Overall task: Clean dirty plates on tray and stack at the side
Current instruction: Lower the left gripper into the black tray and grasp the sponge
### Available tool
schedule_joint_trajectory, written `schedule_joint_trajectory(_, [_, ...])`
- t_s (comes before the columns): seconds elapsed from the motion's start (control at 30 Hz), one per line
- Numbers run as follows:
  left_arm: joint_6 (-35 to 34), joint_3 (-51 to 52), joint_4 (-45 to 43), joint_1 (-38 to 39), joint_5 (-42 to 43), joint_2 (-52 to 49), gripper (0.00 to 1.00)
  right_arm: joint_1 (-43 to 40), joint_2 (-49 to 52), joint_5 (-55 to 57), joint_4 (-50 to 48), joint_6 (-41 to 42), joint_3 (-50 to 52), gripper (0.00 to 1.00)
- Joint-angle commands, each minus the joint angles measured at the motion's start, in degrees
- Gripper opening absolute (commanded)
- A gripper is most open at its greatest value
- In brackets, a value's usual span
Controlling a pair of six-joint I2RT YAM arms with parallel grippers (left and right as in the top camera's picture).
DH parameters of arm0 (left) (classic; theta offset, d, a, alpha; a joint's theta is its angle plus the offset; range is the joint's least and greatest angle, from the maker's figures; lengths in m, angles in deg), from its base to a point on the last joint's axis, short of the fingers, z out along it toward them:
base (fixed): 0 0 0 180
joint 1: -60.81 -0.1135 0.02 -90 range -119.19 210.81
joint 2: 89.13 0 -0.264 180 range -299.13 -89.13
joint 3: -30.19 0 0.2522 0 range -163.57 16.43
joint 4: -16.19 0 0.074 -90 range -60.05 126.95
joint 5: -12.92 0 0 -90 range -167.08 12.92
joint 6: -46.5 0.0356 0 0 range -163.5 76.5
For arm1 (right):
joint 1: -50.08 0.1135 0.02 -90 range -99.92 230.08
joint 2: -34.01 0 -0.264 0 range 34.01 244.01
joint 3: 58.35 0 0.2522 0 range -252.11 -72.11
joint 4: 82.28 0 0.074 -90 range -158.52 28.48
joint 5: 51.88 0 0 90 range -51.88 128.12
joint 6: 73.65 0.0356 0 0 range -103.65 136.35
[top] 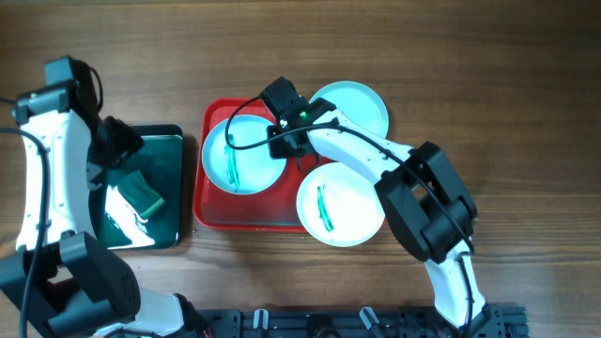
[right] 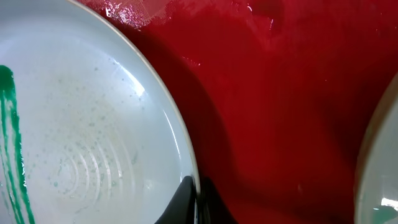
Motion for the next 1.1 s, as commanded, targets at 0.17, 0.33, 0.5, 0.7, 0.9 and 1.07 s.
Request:
schedule_joint_trajectory(0.17, [-1.14,14.73,-13.44,-0.48,-0.92,-0.66,0.52,0.2,2.21,2.05,0.52,0.2,-0.04,0.04])
schedule_joint_trajectory(0.33, [-1.14,21.44,-21.05,-0.46,-0.9,-0.66,0.36,0.2,2.21,2.08,0.52,0.17,-0.04,0.04])
schedule_joint_trajectory(0.5, [-0.96,24.81,-23.45,-0.48,-0.92,-0.66,0.36,0.2,2.21,2.08,0.52,0.15,-0.04,0.04])
schedule_joint_trajectory(0.7, [-0.96,25.35,-25.53,-0.48,-3.3,-0.66,0.29,0.2,2.21,2.05,0.52,-0.35,-0.04,0.04])
schedule_joint_trajectory(0.9, [-0.96,25.46,-25.97,-0.48,-3.28,-0.79,0.27,0.2,2.21,2.05,0.52,-0.96,-0.07,0.04])
schedule_joint_trajectory(1.07, [-0.96,27.39,-28.57,-0.46,-2.62,-1.2,0.28,0.2,2.21,2.03,0.52,-1.16,-0.07,0.04])
